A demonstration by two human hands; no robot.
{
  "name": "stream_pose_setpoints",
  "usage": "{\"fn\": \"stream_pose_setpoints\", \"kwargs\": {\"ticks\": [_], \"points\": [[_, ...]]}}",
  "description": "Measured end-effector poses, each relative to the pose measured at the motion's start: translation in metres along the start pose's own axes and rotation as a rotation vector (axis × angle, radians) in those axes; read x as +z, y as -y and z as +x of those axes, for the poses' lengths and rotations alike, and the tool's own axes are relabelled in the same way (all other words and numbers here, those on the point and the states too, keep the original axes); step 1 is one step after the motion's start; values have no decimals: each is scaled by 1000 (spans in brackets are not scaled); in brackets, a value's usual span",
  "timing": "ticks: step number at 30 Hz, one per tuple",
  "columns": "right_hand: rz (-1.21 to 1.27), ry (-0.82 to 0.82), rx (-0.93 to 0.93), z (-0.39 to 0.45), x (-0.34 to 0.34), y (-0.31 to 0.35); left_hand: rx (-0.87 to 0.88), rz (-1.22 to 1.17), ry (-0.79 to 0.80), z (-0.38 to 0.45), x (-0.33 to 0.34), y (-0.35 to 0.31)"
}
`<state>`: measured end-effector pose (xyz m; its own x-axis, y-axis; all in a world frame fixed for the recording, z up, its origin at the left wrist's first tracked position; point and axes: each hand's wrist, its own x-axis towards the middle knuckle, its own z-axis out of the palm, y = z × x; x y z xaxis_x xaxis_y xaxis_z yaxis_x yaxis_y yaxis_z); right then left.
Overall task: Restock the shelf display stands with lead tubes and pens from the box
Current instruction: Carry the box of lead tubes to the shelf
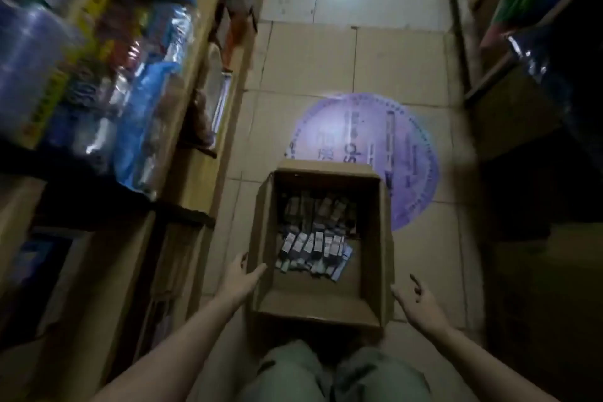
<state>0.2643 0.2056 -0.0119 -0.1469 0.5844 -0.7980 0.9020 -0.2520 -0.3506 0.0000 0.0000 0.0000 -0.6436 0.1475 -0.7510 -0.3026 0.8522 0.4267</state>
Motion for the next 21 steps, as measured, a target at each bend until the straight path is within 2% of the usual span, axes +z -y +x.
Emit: {"fn": "stream_pose_setpoints", "kwargs": {"ticks": [6,11,13,17,21], "points": [[31,-4,-52,101,67,-30,53,1,-38,112,65,57],[25,-196,-116,131,99,-39,129,45,-120,144,91,83],[36,-261,-134,127,100,-36,157,71,-149,139,92,79],[13,-239,-124,105,82,-17,149,141,-113,118,68,54],[-48,-234,-81,41,50,0,129,157,-68,51,23,21]]}}
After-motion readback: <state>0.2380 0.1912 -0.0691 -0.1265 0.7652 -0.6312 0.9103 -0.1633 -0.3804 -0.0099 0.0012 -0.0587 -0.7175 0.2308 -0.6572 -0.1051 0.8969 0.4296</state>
